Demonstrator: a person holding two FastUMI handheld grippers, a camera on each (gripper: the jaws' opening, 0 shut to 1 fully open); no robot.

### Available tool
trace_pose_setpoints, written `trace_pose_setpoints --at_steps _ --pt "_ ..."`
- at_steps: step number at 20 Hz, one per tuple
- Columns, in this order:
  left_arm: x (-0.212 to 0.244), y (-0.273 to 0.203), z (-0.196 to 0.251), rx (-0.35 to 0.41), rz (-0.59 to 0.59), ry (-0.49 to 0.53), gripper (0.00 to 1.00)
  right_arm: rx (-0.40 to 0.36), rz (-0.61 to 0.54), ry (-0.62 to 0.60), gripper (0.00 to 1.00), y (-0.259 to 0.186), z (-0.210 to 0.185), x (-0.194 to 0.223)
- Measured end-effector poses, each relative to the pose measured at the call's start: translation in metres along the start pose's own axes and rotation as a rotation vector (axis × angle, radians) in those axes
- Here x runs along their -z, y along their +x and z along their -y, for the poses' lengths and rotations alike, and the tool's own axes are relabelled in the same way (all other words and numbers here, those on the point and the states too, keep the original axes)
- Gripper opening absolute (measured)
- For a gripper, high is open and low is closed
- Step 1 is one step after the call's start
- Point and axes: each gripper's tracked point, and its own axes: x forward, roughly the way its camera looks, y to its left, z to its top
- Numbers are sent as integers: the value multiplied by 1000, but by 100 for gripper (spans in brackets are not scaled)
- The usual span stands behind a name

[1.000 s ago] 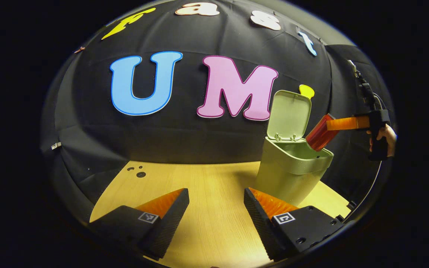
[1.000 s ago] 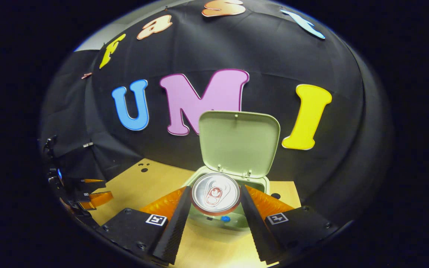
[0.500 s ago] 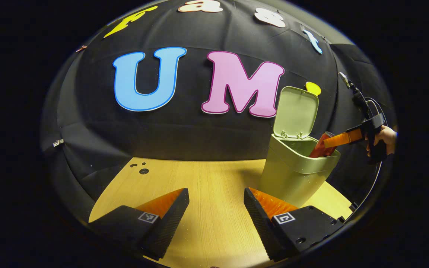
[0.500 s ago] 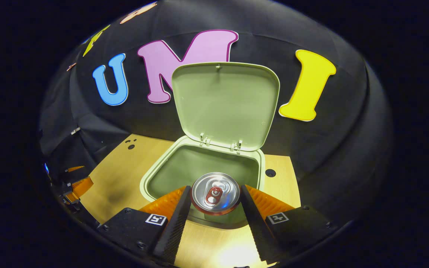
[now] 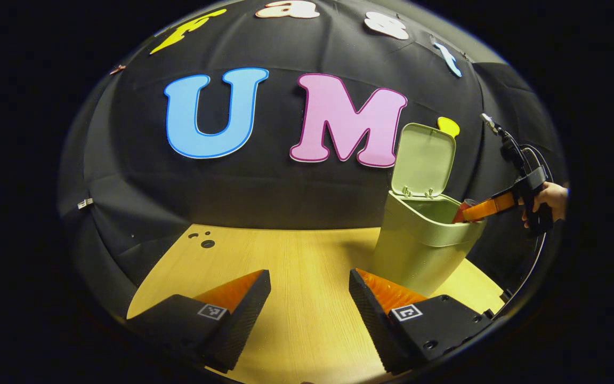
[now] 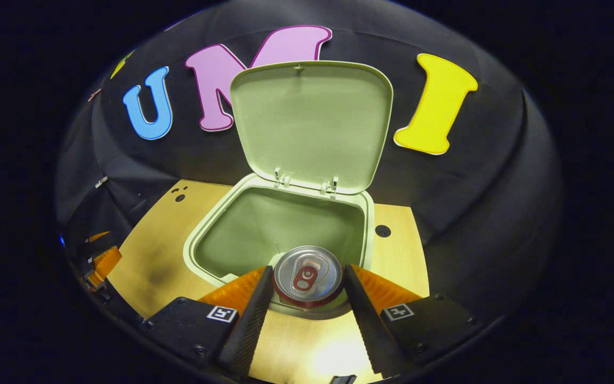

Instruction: Press the lid of the desktop garbage bin to open it, pick up the crumpled paper on the desktop and throw it into the bin, then pick up the pop can on the desktop and drop it into the bin, and finally close the garbage bin lid.

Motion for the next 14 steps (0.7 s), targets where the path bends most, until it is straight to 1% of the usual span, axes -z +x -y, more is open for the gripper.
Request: trace_pose_setpoints --at_steps 5,8,9,10,12,14 --pt "0 -8 -3 -11 4 0 96 0 4 4 84 -2 -3 0" --pt "0 -13 -5 -18 9 5 96 -4 18 12 87 -9 -3 1" --pt "-1 -14 -5 -17 10 5 96 -5 33 13 89 -12 -3 -2" --pt "-1 -16 -5 -18 11 5 96 -6 56 18 96 -14 -4 -7" --pt "0 -18 -5 -19 12 9 96 -27 102 44 97 -22 -7 -19" --pt "-1 -21 -4 -18 15 12 96 -35 182 62 97 -34 -9 -40"
